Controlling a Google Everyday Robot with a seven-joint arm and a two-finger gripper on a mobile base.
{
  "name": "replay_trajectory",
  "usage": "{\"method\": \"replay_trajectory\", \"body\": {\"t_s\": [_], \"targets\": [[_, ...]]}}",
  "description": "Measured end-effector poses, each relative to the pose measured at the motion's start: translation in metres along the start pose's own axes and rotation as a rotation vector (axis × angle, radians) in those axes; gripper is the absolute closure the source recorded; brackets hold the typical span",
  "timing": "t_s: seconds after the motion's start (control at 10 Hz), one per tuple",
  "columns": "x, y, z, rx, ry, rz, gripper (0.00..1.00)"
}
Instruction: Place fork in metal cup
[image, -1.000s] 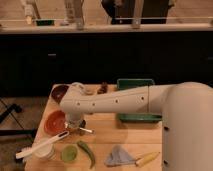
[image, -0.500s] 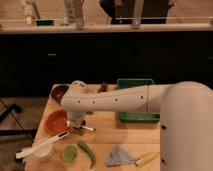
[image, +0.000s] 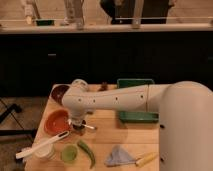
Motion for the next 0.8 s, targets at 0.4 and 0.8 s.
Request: {"method": "replay_trajectory", "body": {"t_s": [0.4, 0.8], "targets": [[0.0022, -0.0032, -0.0024, 0.005, 0.005, 0.005, 1.00], [0.0041, -0.0042, -0.0029, 0.005, 0.009, 0.009, 0.93]]}}
